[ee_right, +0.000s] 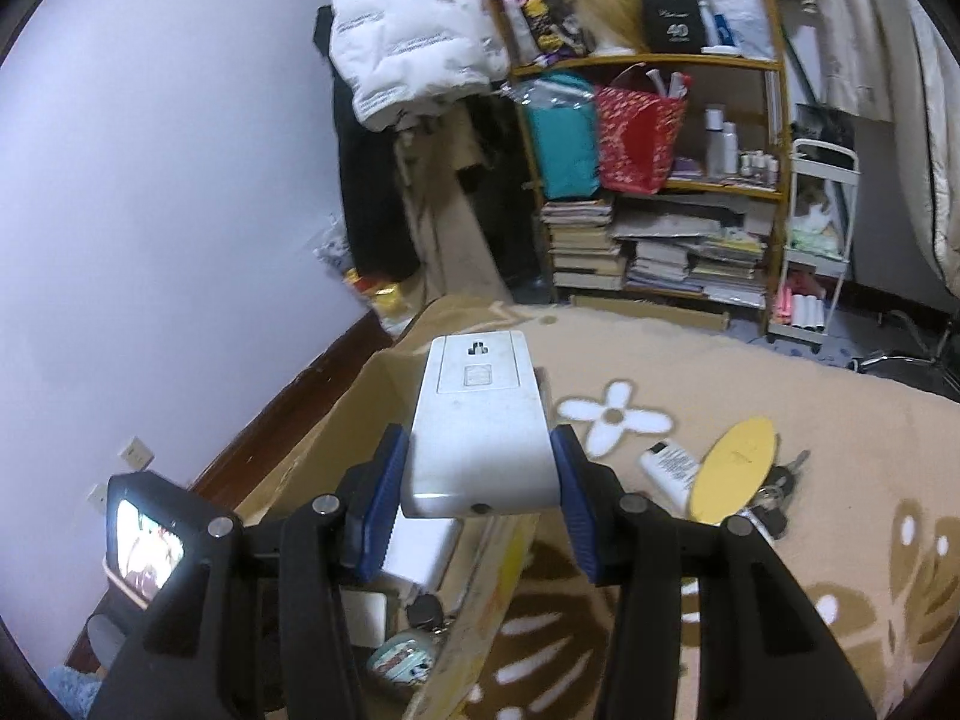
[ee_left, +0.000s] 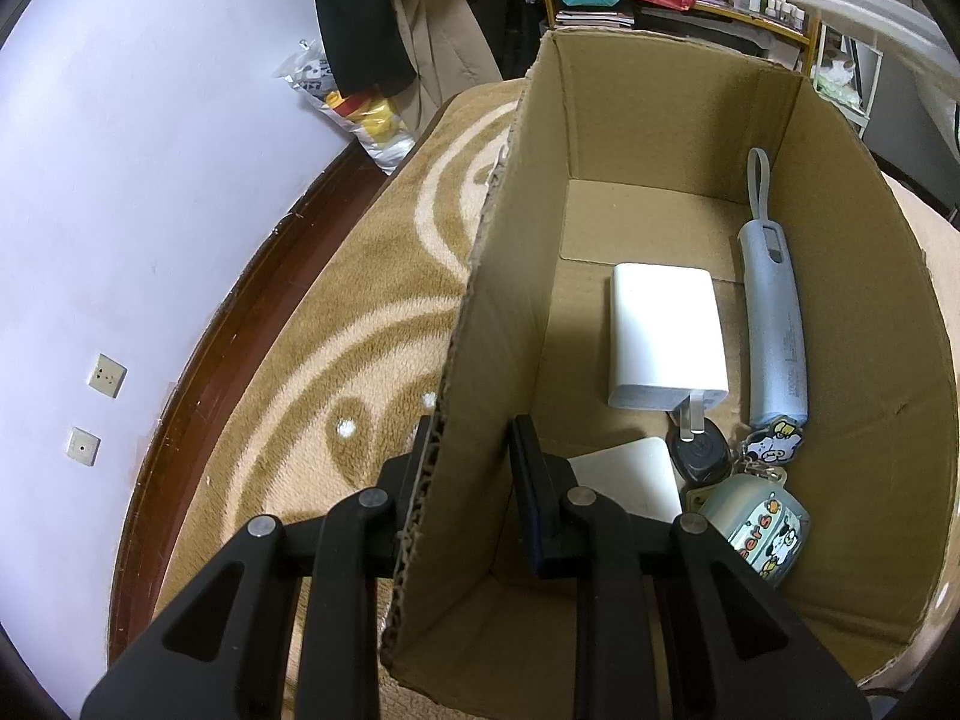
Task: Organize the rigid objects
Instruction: 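Carry the white device into the box and open the right tool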
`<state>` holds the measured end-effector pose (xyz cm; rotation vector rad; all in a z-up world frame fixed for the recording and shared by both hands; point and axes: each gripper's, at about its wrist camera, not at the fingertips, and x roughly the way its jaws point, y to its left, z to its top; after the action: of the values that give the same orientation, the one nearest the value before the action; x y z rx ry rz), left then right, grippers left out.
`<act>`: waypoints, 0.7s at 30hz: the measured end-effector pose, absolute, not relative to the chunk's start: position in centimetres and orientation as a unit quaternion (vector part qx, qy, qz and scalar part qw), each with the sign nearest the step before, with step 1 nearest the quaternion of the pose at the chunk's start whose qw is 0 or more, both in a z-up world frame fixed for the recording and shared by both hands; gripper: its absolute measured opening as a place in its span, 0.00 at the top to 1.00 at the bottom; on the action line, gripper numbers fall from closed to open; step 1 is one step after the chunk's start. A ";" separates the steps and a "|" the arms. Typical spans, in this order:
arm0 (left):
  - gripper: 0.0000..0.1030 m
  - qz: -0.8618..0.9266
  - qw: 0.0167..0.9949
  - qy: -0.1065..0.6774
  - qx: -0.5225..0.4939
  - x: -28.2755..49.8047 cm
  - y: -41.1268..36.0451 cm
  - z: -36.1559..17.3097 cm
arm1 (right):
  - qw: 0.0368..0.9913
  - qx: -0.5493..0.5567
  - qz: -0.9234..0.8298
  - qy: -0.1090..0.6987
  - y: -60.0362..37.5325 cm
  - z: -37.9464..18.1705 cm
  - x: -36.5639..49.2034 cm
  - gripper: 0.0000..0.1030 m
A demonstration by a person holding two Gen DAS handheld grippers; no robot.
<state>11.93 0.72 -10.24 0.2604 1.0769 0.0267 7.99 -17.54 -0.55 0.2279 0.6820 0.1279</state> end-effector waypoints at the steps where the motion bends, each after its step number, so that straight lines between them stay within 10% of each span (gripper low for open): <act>1: 0.78 0.013 0.850 0.511 0.124 11.9 0.7 -10.2 | 0.933 0.109 0.069 0.336 -17.2 -0.7 8.0 0.51; 21: 0.78 0.009 0.850 0.513 0.119 12.0 0.9 -10.3 | 0.909 0.060 0.114 0.396 -12.6 -5.1 8.6 0.51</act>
<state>12.04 0.92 -10.26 0.2502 1.0795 0.0183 8.60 -12.65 -5.10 0.1244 0.8161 0.2362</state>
